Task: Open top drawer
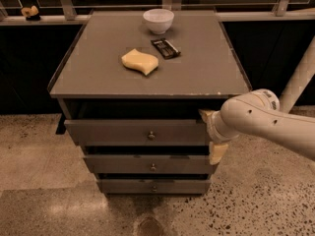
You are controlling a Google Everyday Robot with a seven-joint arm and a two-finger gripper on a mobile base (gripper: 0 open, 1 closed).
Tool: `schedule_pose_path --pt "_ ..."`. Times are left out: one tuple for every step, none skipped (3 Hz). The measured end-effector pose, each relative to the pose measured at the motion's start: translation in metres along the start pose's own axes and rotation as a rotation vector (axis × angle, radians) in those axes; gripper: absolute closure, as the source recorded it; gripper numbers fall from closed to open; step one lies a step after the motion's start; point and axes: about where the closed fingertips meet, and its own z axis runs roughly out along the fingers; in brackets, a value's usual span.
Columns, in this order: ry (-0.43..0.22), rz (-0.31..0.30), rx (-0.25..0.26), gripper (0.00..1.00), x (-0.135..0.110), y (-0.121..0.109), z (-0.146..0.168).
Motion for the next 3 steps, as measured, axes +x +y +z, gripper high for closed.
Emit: schedule_pose_path --pt "0.0 0.0 -0.001 0.0 0.0 0.0 0.0" --pt "-0.058 0.025 0.013 0.0 0.009 -0.004 0.012" --pt "-0.144 0.058 0.033 0.0 0.025 0.001 0.033"
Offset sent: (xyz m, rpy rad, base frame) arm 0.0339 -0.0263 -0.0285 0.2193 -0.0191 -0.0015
